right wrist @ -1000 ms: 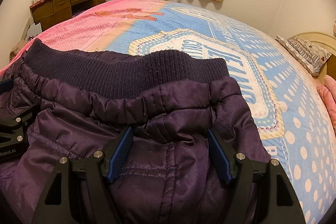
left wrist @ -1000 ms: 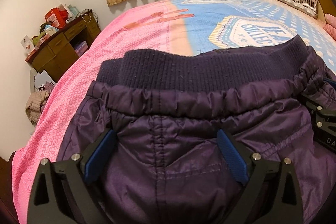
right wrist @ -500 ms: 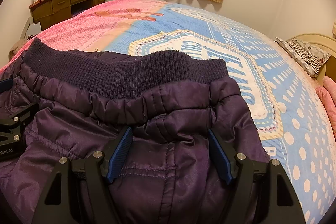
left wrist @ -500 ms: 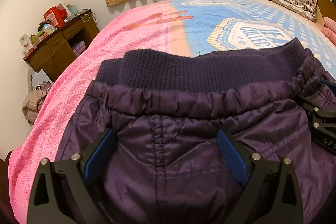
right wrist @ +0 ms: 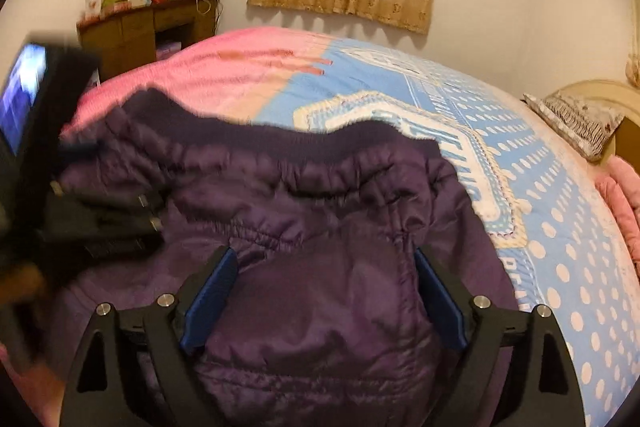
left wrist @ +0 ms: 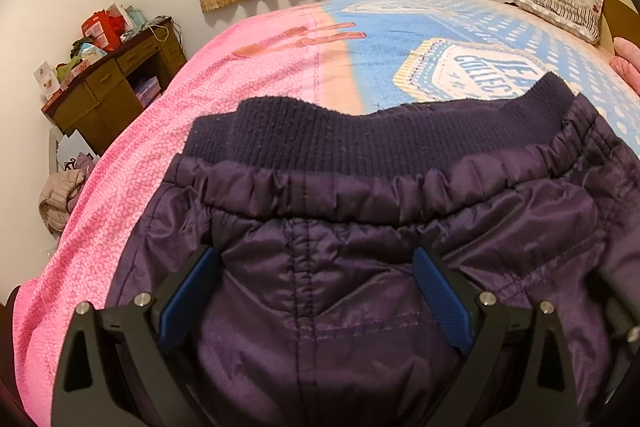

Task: Fold large clothes
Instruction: 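Withdraw the left tool while the right tool presses the folded jacket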

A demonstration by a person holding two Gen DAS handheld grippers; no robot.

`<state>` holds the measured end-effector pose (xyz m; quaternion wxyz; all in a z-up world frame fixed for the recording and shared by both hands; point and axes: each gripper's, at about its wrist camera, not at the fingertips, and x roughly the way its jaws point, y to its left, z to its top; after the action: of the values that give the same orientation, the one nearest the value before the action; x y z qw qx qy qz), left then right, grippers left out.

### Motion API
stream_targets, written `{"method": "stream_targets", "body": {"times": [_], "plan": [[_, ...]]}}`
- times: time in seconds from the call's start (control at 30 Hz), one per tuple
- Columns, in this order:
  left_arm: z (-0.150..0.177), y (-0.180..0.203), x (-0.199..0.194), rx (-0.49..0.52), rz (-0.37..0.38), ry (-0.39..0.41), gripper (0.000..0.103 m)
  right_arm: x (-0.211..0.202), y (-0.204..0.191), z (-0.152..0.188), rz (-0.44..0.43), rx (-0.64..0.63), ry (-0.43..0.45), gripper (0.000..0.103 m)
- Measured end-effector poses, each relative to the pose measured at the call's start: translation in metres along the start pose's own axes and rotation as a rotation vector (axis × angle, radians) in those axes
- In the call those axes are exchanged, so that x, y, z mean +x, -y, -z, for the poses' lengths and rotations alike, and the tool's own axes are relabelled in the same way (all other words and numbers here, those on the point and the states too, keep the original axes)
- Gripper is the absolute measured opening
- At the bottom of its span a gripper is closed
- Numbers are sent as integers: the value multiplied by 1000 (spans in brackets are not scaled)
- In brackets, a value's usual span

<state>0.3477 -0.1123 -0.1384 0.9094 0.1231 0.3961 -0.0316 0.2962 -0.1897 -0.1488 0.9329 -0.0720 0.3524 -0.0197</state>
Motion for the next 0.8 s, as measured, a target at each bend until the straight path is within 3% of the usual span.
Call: {"method": "stream_targets", "body": {"times": [0.27,0.37,0.5,0.6,0.8], "plan": [[1,-1,-2,3,7,3,100,21,-2,7,-17,-39,-33,96],[3,-9,-23,4,45,6,100,22,-1,7,-20,-41,-34,96],[23,-47,-77,-70,109,93,100,22,-1,7,-15,-41,-25,96],[48,-85,-107,-120,109,131,103,22,-2,9,-15,-41,-21,96],[100,-147,-105,-277,65,77,103,22,-9,9,12,-74,-44,96]]}}
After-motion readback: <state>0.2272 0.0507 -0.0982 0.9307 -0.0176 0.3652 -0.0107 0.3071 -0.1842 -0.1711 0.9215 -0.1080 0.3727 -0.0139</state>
